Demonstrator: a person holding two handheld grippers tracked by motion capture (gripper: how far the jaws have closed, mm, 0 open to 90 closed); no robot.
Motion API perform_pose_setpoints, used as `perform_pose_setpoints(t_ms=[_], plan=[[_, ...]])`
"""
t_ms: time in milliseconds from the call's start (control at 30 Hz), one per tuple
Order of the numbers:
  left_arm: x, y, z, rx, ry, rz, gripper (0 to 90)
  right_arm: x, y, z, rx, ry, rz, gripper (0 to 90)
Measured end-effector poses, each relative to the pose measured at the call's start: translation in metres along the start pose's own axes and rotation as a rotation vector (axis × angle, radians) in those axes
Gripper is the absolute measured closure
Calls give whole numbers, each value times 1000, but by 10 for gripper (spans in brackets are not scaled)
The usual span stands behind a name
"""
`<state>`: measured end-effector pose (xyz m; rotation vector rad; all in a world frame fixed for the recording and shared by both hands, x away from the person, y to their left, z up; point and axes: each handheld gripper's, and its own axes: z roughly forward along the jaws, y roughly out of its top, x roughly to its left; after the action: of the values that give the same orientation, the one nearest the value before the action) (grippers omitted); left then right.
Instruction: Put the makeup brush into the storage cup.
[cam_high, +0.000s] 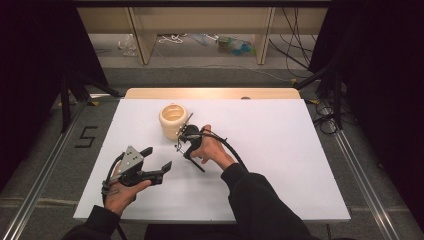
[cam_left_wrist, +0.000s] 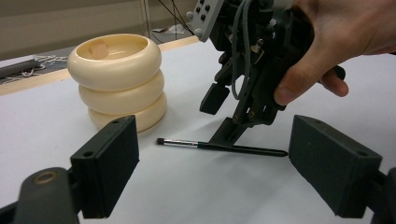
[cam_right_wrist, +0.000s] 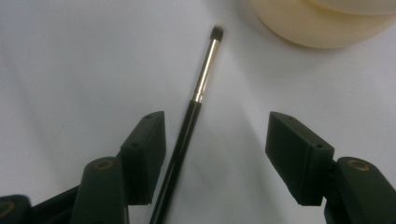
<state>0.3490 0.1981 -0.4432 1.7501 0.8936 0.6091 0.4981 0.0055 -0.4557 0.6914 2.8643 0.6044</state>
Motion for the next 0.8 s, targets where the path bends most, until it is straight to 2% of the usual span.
perform_pose_setpoints(t_ms=[800], plan=[[0, 0, 0, -2, -2, -6, 161, 3, 0, 6, 46, 54, 25, 526]])
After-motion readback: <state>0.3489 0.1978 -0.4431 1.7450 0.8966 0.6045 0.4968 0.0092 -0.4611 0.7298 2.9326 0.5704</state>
